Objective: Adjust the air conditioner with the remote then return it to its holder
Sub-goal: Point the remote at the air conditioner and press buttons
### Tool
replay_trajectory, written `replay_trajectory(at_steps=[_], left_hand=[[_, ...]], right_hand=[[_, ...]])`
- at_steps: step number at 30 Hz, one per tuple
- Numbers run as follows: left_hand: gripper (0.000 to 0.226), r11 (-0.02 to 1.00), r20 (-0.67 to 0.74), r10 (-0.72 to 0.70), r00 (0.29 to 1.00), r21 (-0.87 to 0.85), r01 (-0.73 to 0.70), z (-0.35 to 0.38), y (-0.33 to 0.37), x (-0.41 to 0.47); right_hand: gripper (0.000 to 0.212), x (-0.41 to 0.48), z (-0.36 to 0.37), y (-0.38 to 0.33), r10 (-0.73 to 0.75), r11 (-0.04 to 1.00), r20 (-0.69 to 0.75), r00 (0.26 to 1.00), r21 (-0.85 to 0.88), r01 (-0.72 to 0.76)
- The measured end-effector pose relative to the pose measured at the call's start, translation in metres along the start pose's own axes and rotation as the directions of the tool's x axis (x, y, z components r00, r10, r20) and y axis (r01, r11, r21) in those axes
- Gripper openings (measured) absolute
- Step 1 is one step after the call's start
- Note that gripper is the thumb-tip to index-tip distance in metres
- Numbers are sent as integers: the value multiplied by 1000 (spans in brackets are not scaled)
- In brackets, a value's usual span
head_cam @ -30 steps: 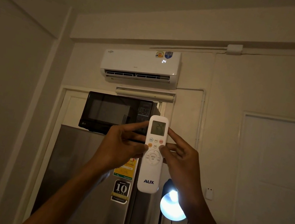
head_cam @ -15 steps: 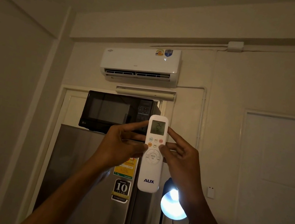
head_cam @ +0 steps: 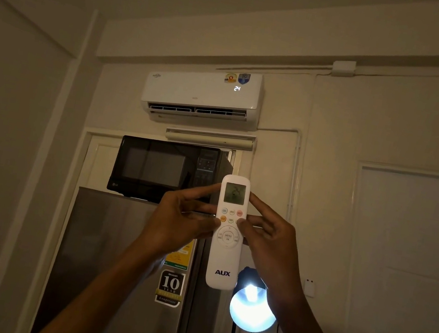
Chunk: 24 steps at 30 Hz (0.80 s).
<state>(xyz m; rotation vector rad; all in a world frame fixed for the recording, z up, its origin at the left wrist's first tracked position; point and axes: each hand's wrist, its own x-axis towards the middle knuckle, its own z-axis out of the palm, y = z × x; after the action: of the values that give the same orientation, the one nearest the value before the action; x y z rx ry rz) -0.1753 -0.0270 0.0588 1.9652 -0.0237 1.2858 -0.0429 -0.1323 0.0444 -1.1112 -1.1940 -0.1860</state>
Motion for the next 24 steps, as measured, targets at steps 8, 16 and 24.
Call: replay_trajectory(at_steps=[8,16,24], left_hand=[[55,998,23,-43,999,-41,44,52,-19,28],[57,993,3,-81,997,-82,80,135,-49,64],[55,982,-20,-149,989,-125,145,223,-91,100]], right_hand=[[46,22,-44,38,8,1000,-18,1000,-28,-9],[43,53,-114,90,38,998,10,999,-44,-38],[49,79,-187,154,72,996,-3,997,-48,-72]])
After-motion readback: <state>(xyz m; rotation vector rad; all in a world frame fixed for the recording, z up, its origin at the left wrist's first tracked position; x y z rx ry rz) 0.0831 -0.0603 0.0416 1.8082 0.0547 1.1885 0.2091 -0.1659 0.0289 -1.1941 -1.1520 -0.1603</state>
